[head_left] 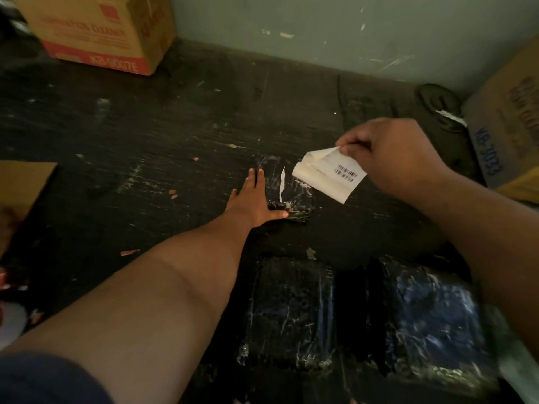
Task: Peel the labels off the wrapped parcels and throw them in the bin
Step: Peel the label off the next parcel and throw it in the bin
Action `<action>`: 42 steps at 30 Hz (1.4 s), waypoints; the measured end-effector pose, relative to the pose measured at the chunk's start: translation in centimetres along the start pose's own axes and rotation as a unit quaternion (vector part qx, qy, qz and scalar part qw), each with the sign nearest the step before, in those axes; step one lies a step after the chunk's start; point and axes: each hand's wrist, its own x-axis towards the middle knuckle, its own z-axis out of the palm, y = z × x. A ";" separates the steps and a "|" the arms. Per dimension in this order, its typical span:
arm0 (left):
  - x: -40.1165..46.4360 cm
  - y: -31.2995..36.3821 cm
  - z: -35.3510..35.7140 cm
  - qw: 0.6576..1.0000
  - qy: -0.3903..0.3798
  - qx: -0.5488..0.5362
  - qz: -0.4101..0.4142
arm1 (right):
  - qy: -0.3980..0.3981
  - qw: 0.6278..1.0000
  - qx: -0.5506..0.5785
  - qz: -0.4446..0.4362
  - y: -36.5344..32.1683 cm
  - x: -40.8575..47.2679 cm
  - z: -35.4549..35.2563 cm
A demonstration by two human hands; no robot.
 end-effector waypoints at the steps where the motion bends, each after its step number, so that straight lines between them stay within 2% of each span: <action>1: -0.8 0.0 0.1 1.000 -0.001 -0.001 0.002 | 0.000 1.000 0.001 0.002 0.3 -0.4 -0.2; 8: -7.6 1.0 1.9 1.000 0.000 -0.019 0.021 | -0.044 0.999 0.013 -0.002 1.6 -4.8 -0.5; 16: -16.9 6.6 5.0 0.997 0.041 0.004 0.061 | -0.063 0.998 -0.009 -0.013 3.3 -11.8 -3.2; 23: -21.0 18.4 7.8 0.986 0.045 0.035 0.155 | -0.027 0.996 -0.065 0.045 10.8 -21.2 -9.7; 27: -22.0 27.1 9.5 0.971 0.046 0.050 0.230 | 0.004 0.985 -0.090 0.148 17.4 -27.6 -13.9; 31: -23.0 35.3 10.9 0.958 0.020 0.053 0.281 | 0.033 0.965 -0.060 0.253 23.1 -33.1 -17.4; 34: -22.7 40.0 12.4 0.946 0.004 0.050 0.321 | 0.051 0.958 -0.076 0.272 25.8 -35.9 -18.8; 37: -21.3 43.5 13.9 0.943 0.002 0.060 0.328 | 0.070 0.948 -0.143 0.276 27.9 -37.3 -19.0; 42: -18.5 47.4 15.8 0.935 0.033 0.100 0.339 | 0.067 0.939 -0.127 0.312 31.8 -37.5 -18.9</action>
